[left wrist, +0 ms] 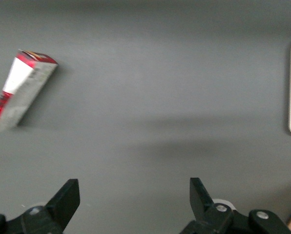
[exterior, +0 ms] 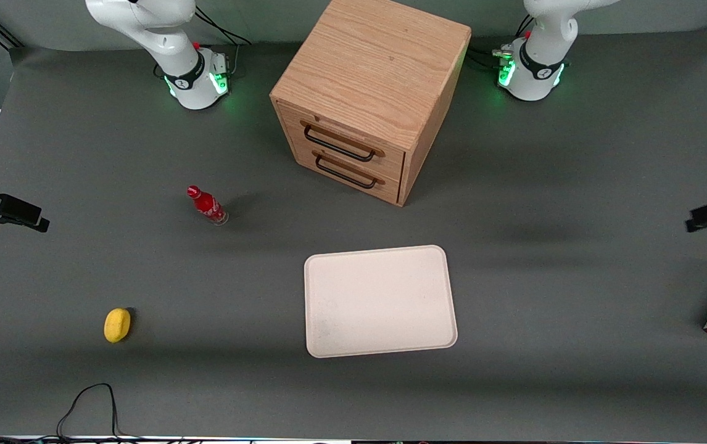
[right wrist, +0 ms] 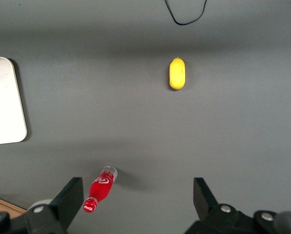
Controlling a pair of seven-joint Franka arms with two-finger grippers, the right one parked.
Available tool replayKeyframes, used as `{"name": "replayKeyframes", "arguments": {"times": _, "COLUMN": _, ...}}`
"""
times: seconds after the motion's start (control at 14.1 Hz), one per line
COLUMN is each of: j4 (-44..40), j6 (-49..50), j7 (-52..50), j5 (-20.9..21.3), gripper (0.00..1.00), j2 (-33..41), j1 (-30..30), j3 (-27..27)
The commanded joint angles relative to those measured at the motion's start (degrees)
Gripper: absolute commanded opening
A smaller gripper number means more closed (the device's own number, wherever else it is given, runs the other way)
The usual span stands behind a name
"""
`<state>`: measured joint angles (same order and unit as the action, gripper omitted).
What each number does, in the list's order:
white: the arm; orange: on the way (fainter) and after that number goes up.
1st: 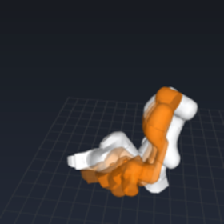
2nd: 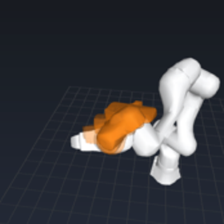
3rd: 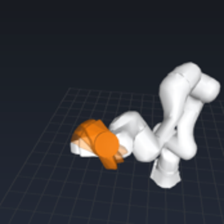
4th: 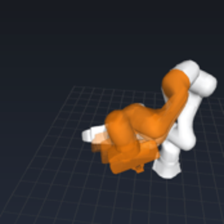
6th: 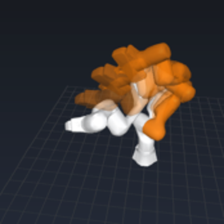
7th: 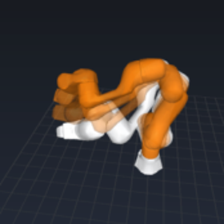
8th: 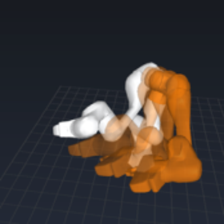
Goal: Place red cookie box on tray
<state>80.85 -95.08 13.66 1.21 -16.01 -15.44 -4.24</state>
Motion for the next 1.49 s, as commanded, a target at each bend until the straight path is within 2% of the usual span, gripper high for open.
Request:
{"name": "replayKeyframes", "arguments": {"times": 0.0, "j4": -11.64, "j6": 1.04, "j7": 9.24, "j5": 0.28, "gripper": 1.0, "j2": -9.27, "j1": -5.46, "j3": -0.51}}
{"name": "replayKeyframes", "arguments": {"times": 0.28, "j4": -21.33, "j6": -2.46, "j7": 21.39, "j5": 0.28, "gripper": 1.0, "j2": -20.7, "j1": -12.76, "j3": -0.51}}
{"name": "replayKeyframes", "arguments": {"times": 0.5, "j4": -21.34, "j6": -9.14, "j7": 27.88, "j5": 0.46, "gripper": 1.0, "j2": -23.09, "j1": -17.41, "j3": -0.51}}
{"name": "replayKeyframes", "arguments": {"times": 0.64, "j4": -21.08, "j6": -10.99, "j7": 39.1, "j5": 0.2, "gripper": 1.0, "j2": -23.54, "j1": -19.88, "j3": -0.68}}
{"name": "replayKeyframes", "arguments": {"times": 0.99, "j4": -19.94, "j6": -11.27, "j7": 62.59, "j5": 0.19, "gripper": 1.0, "j2": -24.33, "j1": -20.25, "j3": -0.77}}
{"name": "replayKeyframes", "arguments": {"times": 1.42, "j4": -14.67, "j6": -12.75, "j7": 69.22, "j5": 2.91, "gripper": 1.0, "j2": -25.38, "j1": -18.92, "j3": -0.68}}
